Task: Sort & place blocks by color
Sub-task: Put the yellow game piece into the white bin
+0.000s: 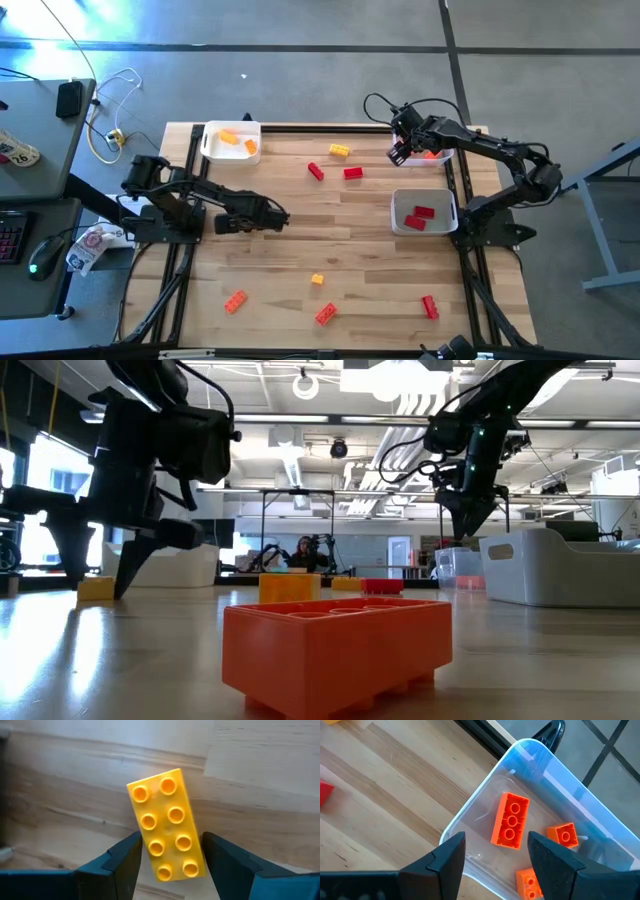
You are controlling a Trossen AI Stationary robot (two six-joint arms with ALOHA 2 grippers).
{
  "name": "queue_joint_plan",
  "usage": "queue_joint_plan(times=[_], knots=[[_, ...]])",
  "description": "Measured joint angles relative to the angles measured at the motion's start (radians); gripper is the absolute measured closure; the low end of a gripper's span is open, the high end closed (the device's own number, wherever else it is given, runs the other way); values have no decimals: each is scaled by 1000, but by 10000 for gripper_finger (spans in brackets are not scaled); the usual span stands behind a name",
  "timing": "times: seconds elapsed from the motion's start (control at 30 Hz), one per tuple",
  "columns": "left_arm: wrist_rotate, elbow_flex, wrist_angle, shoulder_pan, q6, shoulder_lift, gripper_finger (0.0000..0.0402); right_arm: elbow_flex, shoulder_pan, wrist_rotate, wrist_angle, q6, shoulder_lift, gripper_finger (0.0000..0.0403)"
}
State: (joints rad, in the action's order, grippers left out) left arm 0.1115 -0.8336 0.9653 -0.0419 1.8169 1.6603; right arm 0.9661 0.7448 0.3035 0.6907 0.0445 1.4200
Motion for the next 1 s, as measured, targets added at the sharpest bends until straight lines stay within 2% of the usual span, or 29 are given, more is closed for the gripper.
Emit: queue_joint_plan(times=[0.3,0.6,0.87,1.0], knots=[[20,1,-9,-6,-168,1,211,0,0,0,-12,4,0,201],[37,1,-9,-6,-322,2,292,0,0,0,-5,43,-12,210],[61,1,-17,-30,-453,-19,291,0,-10,-24,8,114,-75,229],[109,1,-33,-65,-537,-64,287,0,-37,-35,8,144,-102,231]])
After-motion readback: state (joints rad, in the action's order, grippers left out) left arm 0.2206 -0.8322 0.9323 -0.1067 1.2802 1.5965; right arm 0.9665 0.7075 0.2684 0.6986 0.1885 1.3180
